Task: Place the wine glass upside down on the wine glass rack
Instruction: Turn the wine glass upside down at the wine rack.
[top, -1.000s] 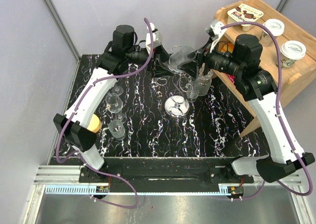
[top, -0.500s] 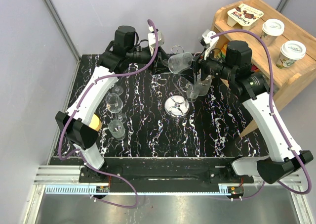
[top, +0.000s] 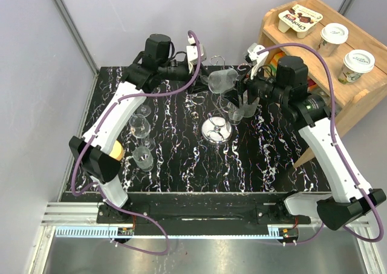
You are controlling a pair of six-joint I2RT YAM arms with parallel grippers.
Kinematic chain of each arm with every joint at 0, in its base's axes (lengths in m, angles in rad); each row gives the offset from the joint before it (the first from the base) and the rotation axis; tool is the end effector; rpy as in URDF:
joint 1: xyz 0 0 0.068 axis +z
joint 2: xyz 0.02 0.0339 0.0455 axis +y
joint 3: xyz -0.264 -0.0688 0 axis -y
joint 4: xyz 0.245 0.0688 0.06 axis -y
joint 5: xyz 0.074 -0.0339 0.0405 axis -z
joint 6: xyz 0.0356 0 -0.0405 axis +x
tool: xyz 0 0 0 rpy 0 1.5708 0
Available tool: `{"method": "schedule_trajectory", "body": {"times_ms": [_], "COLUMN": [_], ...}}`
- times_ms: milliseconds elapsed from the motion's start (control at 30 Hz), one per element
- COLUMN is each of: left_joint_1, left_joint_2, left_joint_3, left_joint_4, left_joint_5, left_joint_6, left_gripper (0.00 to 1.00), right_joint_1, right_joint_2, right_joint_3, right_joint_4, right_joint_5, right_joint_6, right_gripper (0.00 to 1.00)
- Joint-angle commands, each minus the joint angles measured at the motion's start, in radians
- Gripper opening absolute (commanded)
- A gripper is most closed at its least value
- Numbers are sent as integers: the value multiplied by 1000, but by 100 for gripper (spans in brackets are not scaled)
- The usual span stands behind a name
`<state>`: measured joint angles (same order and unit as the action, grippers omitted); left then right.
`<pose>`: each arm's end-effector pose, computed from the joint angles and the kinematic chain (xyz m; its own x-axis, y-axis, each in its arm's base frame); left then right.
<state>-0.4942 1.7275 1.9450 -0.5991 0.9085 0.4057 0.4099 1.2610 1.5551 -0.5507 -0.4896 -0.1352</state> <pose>0.3181 -0.2033 0.4500 0.0682 0.2390 -0.9686 0.9894 0.1087 0.0964 0.2305 0.1184 0.4666 -0.1270 -0.1849 -0.9745 -0.7933 0.6088 -0.0121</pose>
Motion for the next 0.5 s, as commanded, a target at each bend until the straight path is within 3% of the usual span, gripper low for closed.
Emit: {"method": "schedule_trajectory", "body": {"times_ms": [0, 167, 233, 467], "left_joint_1": [-18, -35, -43, -81], "left_joint_2": [-23, -8, -3, -2], "left_joint_3": [74, 124, 152, 209], "left_joint_4": [-45, -93, -108, -154], "left_joint_5": [-37, -89, -123, -259], "left_joint_6": [80, 111, 119, 188], "left_gripper": [0, 0, 0, 0], "right_joint_1": [-10, -11, -11, -10], "right_joint_2": [-17, -3, -6, 6], "right_joint_3": [34, 105, 125, 192], "right_joint_4": [-1, -64, -80, -150], "right_joint_5": [109, 121, 128, 138], "right_joint_6": [-73, -118, -130, -168], "right_gripper": [61, 68, 84, 89]}}
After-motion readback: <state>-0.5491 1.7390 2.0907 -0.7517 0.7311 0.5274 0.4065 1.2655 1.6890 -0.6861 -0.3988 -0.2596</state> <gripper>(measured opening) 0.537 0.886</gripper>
